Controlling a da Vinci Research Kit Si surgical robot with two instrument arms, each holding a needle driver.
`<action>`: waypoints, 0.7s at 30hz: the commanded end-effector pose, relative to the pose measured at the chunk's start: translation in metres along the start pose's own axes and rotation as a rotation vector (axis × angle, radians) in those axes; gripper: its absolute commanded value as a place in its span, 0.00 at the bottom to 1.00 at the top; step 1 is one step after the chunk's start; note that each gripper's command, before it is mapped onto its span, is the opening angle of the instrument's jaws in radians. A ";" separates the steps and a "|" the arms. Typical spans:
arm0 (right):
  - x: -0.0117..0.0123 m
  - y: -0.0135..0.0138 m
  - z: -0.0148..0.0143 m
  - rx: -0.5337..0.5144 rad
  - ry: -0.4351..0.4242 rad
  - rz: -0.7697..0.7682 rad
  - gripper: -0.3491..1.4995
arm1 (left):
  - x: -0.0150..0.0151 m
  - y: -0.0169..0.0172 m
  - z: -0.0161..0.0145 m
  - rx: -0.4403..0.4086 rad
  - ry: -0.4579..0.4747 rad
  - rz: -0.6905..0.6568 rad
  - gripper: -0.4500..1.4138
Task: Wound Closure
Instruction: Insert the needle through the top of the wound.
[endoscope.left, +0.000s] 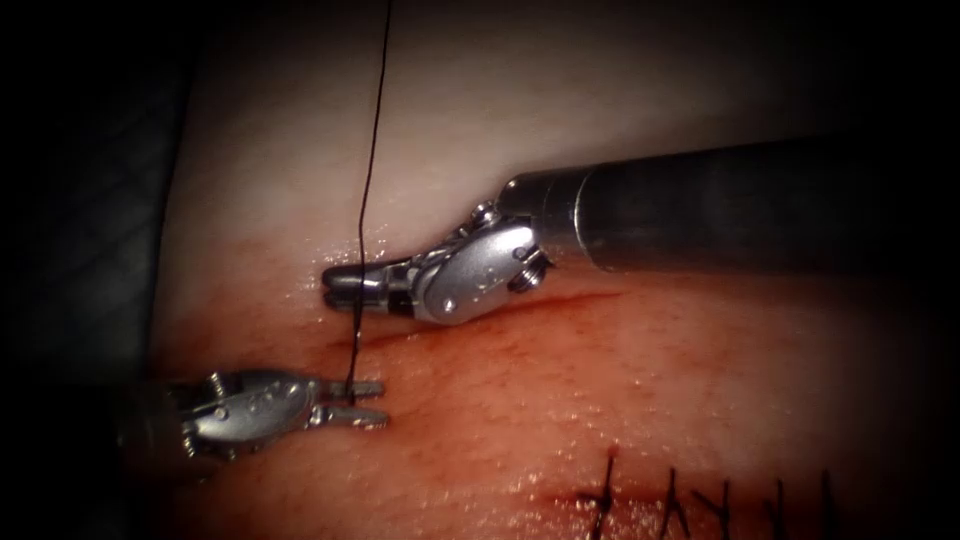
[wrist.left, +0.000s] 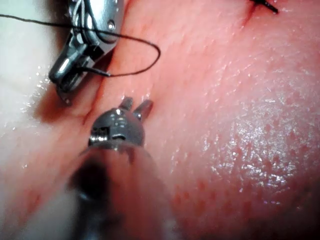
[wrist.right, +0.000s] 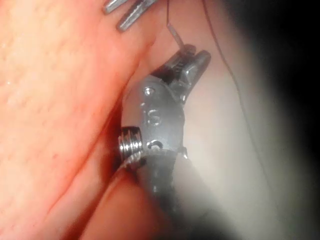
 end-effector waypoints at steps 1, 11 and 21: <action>-0.0007 -0.0003 0.0005 0.000 -0.002 -0.006 0.00 | -0.0002 -0.0001 0.0009 0.000 0.000 0.001 0.19; -0.0012 -0.0011 0.0003 0.025 -0.023 0.015 0.00 | -0.0003 -0.0006 0.0010 0.002 0.000 0.001 0.19; -0.0021 -0.0020 0.0001 0.040 -0.036 0.044 0.00 | -0.0002 -0.0007 0.0011 0.002 0.000 0.000 0.20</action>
